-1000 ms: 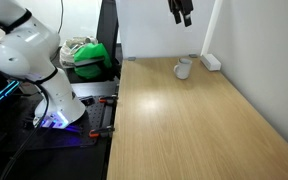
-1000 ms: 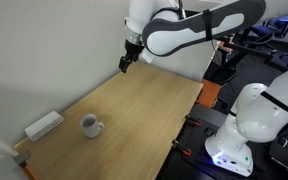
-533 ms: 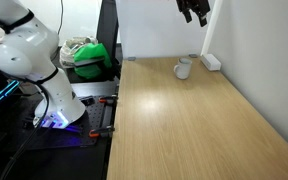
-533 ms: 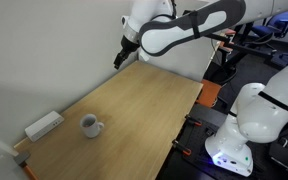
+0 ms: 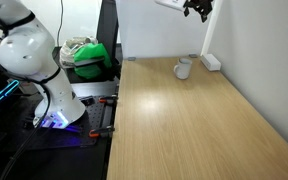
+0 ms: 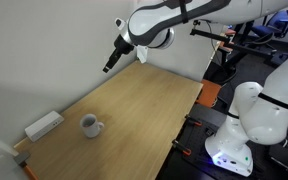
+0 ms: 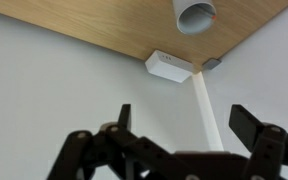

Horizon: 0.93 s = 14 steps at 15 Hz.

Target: Remove the pen from the mug cup

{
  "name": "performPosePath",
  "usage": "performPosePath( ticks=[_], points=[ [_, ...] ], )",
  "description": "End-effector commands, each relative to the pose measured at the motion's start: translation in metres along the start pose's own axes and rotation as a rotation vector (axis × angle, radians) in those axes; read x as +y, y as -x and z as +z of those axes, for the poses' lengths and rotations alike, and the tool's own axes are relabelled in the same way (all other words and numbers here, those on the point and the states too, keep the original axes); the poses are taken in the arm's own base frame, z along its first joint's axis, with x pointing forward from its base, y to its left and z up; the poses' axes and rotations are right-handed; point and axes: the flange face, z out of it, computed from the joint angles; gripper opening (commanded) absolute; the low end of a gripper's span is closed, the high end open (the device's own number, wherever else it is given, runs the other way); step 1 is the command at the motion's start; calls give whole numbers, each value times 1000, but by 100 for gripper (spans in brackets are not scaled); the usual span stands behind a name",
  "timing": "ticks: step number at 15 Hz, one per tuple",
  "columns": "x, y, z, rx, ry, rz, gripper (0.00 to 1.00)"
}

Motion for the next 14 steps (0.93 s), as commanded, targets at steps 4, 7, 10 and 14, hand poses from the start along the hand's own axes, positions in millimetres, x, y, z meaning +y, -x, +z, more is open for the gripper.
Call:
performPosePath(
  ticks=[4, 7, 10, 14],
  points=[
    [9, -16, 11, 101, -205, -180, 100],
    [22, -15, 25, 75, -290, -290, 100],
    [31, -15, 40, 23, -348, -430, 100],
    [30, -6, 48, -7, -358, -476, 100]
  ],
)
